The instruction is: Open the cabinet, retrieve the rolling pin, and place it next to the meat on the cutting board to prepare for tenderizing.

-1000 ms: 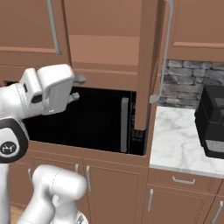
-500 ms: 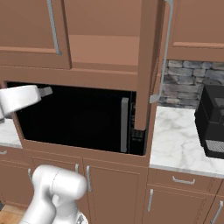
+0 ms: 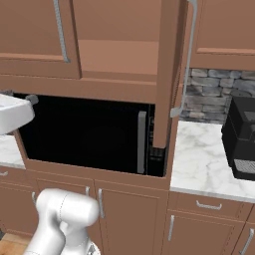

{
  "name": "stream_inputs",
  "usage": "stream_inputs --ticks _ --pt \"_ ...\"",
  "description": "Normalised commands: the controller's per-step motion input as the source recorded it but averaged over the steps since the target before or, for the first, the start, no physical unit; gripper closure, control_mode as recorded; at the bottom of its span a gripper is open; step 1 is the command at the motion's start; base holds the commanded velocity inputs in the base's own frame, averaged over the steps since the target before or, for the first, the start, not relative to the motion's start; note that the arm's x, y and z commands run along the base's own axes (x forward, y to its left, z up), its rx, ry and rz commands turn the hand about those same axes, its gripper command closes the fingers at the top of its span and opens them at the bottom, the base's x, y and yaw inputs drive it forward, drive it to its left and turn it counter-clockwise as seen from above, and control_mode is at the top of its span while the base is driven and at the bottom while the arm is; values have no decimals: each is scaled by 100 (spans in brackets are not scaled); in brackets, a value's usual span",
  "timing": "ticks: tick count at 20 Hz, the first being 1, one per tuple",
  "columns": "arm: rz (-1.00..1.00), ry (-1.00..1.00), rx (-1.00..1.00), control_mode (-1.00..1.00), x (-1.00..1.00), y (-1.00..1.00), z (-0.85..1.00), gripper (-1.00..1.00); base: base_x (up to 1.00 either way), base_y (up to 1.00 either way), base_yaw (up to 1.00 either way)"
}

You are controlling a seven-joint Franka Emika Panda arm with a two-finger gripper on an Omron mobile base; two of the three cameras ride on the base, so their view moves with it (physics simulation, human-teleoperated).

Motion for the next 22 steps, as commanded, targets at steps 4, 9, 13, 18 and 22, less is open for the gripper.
stream_inputs --ticks 4,9,13,18,22 --pt "26 -18 23 -100 6 20 43 -100 0 0 0" --pt "21 -21 16 -100 8 30 35 -100 0 0 0" --pt "11 -17 3 -100 19 38 4 -100 0 0 0" --pt "2 -7 -3 -100 38 22 -1 -100 0 0 0" --pt "0 0 -3 -100 53 1 0 -100 0 0 0"
